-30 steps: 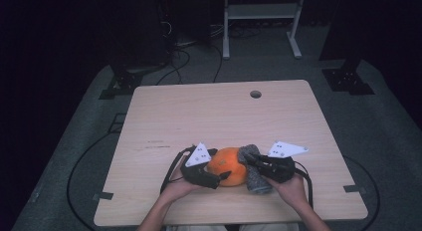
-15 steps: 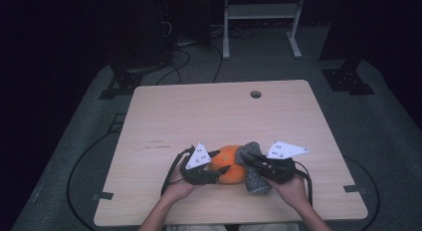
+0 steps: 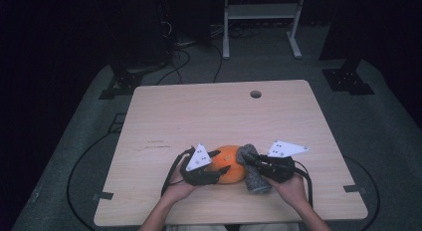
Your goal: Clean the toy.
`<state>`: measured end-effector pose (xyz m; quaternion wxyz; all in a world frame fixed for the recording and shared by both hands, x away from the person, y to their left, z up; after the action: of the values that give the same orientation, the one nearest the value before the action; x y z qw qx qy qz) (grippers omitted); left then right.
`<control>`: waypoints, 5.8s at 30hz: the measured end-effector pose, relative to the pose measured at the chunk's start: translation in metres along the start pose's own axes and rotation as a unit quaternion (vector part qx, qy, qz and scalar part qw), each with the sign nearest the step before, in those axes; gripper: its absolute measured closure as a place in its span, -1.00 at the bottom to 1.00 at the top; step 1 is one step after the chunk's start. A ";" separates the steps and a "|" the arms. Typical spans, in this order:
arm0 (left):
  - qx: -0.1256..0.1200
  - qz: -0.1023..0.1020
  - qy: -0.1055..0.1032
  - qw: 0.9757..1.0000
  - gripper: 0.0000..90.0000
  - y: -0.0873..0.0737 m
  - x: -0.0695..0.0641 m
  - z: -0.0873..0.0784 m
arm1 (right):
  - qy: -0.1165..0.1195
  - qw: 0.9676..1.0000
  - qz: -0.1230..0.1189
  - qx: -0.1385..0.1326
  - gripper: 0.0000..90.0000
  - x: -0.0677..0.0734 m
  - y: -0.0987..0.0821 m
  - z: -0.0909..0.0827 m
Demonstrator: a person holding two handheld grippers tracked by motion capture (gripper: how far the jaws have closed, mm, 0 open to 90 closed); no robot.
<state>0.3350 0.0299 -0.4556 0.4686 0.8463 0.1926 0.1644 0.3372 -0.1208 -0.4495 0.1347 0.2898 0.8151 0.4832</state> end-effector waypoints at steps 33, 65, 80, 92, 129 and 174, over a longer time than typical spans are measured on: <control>0.037 -0.027 -0.047 0.998 -0.42 -0.018 0.006 -0.001 | 0.013 1.000 -0.002 0.008 0.82 0.000 0.001 -0.007; 0.060 0.047 -0.056 0.996 -0.37 -0.026 -0.009 0.002 | 0.005 0.997 -0.021 0.081 0.82 -0.020 -0.007 0.013; 0.058 0.029 -0.057 0.996 -0.46 -0.026 -0.005 0.002 | -0.113 0.992 0.027 0.042 0.78 -0.094 -0.023 -0.090; 0.053 0.021 -0.061 0.996 -0.51 -0.025 -0.004 0.001 | -0.001 0.995 0.085 0.050 0.22 -0.085 -0.046 -0.051; 0.025 -0.029 0.047 0.998 0.00 0.022 0.040 0.035 | 0.028 0.997 0.076 -0.002 0.04 -0.076 -0.042 -0.053; 0.005 -0.083 0.051 0.995 -0.72 0.015 0.059 0.012 | 0.003 0.996 0.085 -0.003 -0.15 -0.084 -0.046 -0.054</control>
<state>0.3945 0.0423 -0.4429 0.4663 0.8202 0.2864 0.1669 0.3610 -0.2264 -0.4672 0.0920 0.3561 0.7866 0.4960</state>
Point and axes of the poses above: each handheld gripper's, and its own axes: z roughly forward along the jaws, y roughly out of its top, x roughly to its left, the point moved 8 cm from there along z, roughly forward along the jaws, and after that the axes turned 4 degrees about x, right-handed, at the moved point
